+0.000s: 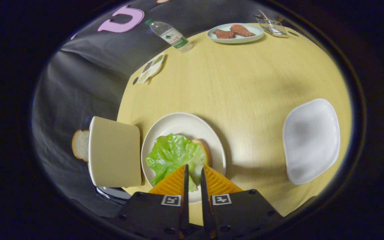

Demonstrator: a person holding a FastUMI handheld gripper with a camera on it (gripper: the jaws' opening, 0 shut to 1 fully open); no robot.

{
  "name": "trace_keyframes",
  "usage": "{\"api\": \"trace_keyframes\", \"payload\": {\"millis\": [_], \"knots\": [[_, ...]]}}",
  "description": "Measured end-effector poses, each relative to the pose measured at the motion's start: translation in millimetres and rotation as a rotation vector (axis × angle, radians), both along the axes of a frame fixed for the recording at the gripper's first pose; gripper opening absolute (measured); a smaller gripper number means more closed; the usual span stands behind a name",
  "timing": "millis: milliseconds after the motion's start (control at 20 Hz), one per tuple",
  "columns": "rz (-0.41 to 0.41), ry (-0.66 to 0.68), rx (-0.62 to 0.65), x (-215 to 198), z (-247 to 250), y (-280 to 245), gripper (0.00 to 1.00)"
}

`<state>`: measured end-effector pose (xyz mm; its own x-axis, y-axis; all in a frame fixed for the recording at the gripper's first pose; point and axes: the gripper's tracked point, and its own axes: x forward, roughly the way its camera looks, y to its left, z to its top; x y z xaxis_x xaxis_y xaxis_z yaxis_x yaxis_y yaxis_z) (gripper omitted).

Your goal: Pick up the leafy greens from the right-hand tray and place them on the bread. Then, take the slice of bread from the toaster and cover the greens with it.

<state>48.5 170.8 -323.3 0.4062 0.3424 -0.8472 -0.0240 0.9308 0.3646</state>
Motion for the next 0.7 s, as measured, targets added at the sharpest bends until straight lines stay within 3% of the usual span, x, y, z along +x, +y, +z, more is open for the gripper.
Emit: {"api": "trace_keyframes", "payload": {"millis": [50, 200, 400, 500, 550, 700], "knots": [[-0.006, 0.0, -0.009, 1, 4, -5, 0.21], [-0.021, -0.002, -0.033, 2, 15, -14, 0.48], [0.017, -0.024, -0.06, -4, 43, -9, 0.84], [0.027, -0.027, -0.063, -5, 54, -1, 0.95], [0.024, -0.027, -0.055, -8, 62, 5, 1.0], [-0.006, 0.019, -0.009, -16, 78, 22, 1.0]]}}
